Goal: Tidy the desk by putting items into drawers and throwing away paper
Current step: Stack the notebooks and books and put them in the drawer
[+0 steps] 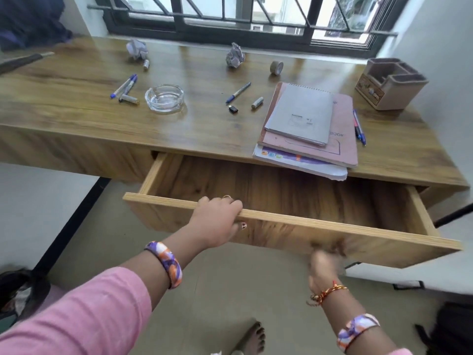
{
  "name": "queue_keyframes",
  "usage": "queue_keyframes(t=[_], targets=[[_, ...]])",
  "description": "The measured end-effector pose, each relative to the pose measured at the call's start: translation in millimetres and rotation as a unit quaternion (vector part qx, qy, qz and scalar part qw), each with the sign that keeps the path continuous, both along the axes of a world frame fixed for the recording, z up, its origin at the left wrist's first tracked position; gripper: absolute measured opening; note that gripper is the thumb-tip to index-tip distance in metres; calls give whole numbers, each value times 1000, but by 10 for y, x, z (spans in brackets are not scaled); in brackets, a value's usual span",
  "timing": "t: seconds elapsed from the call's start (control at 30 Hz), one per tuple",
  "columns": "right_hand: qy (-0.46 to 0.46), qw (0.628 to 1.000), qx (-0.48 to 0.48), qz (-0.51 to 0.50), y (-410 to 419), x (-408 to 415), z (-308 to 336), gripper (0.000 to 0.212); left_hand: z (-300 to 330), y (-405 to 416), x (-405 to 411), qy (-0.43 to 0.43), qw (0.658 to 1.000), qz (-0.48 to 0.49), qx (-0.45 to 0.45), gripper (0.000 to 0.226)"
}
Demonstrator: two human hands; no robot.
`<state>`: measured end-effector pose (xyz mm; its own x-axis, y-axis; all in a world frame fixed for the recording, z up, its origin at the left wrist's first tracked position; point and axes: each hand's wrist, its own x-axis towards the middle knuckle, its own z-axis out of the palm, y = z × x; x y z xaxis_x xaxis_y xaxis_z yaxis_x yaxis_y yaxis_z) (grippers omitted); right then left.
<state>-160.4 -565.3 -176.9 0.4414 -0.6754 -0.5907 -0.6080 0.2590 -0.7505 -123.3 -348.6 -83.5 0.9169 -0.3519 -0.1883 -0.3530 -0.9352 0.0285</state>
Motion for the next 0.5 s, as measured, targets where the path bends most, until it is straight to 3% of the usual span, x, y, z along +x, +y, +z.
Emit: queue_keyframes(t=[0.03,0.1,0.23,0.33,0.4,0.5], targets=[[16,996,-84,7,9,-38,102,74,6,13,-73,2,1000,-3,-1,31],[12,988,-156,9,102,-156,404,89,12,40,-222,12,1000,-11,-2,31],[-91,949,-298,54,423,-651,738,87,66,105,-586,45,999,-22,8,31],[-109,860,-428,255,683,-962,824,64,79,160,-969,58,998,-37,6,39],[-85,798,-437,406,818,-1034,855,20,78,187,-1197,67,997,-43,12,45],[-43,712,-482,509,973,-1235,906,37,90,221,-1502,73,995,-55,27,49]])
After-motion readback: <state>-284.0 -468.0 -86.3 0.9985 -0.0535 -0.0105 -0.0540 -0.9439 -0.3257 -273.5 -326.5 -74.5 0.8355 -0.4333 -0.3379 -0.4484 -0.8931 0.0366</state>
